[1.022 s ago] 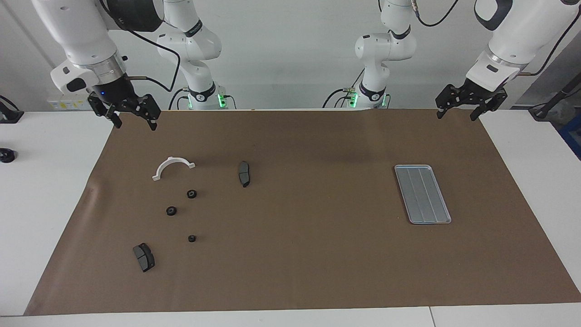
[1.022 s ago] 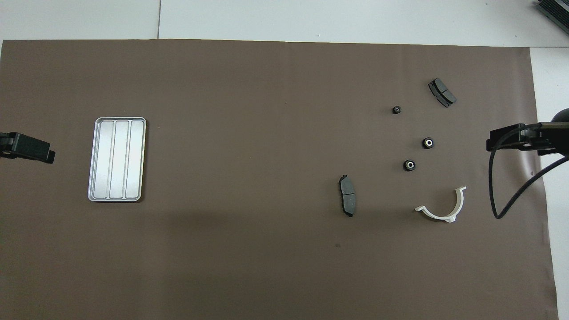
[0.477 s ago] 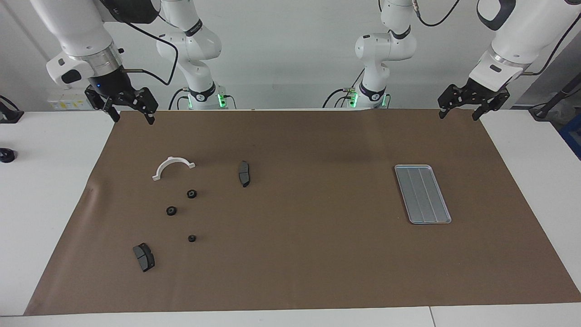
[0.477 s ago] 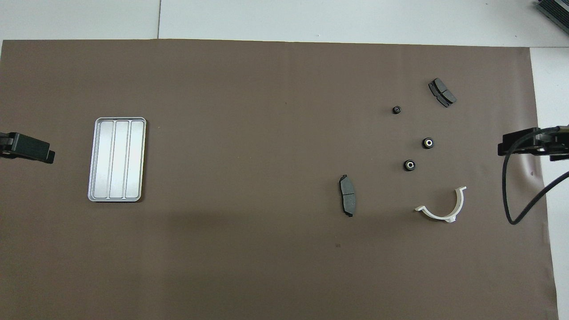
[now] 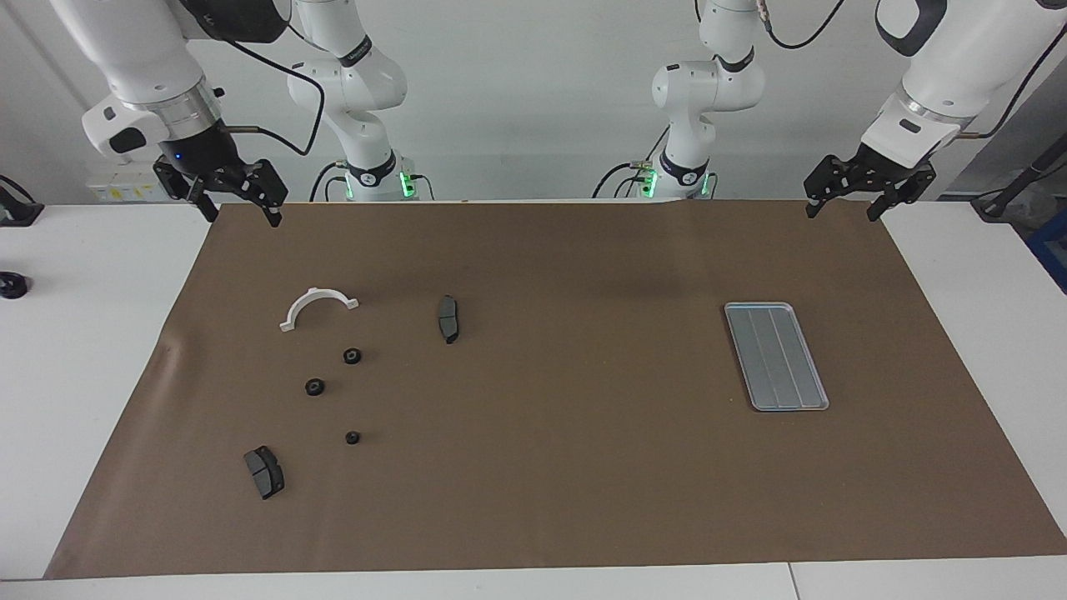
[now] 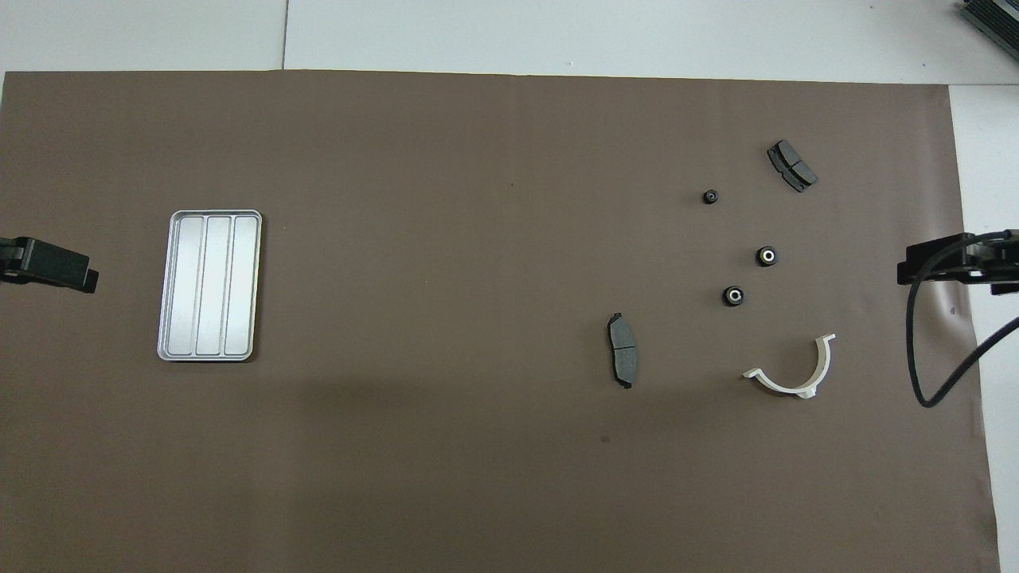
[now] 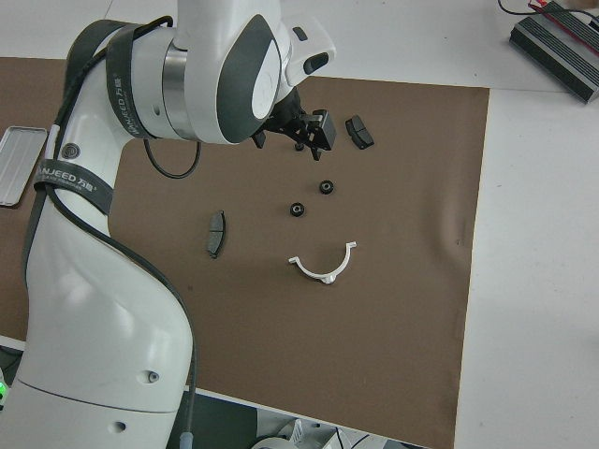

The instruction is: Place bearing gear from tray to pile

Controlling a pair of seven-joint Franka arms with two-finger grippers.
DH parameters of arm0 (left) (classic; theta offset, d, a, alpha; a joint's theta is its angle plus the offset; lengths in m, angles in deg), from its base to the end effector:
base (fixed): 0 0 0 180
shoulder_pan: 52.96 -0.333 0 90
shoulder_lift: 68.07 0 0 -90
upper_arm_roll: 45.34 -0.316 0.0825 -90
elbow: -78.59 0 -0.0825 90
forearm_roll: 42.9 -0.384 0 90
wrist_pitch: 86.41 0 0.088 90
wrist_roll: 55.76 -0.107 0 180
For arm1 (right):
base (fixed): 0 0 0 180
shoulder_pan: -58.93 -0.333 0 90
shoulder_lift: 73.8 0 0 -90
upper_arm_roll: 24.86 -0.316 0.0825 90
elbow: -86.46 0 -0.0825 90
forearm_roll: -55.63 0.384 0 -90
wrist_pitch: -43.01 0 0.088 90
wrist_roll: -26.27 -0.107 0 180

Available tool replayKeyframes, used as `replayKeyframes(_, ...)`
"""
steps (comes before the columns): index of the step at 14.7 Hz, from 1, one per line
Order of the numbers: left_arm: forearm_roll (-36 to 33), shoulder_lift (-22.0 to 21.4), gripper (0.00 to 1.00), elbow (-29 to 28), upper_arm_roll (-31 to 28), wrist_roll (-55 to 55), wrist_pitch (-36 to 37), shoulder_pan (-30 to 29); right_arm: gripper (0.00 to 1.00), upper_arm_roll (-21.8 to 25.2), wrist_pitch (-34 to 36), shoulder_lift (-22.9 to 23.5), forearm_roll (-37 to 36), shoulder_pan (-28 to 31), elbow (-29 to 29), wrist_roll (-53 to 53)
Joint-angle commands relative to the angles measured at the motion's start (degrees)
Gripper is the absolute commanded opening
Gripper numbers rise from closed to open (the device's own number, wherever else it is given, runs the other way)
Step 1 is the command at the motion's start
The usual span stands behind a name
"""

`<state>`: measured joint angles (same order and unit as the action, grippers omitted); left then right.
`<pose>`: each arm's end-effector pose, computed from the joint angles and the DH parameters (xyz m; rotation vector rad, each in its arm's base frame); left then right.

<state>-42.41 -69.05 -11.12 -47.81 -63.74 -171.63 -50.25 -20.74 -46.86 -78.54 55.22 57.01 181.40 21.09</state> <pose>0.5404 -0.0030 0.6292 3.1187 -0.2248 -0.0946 0.5274 -0.0227 0.6283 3.1337 -0.2017 -0.0093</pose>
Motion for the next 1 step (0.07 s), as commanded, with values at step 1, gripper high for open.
replayKeyframes(1,-0.2,-0.7,1.00,-0.7,-0.2,0.1,0.1,0.1,1.00,-0.3,1.8,-1.1,-0.1,0.3,0.3,0.1)
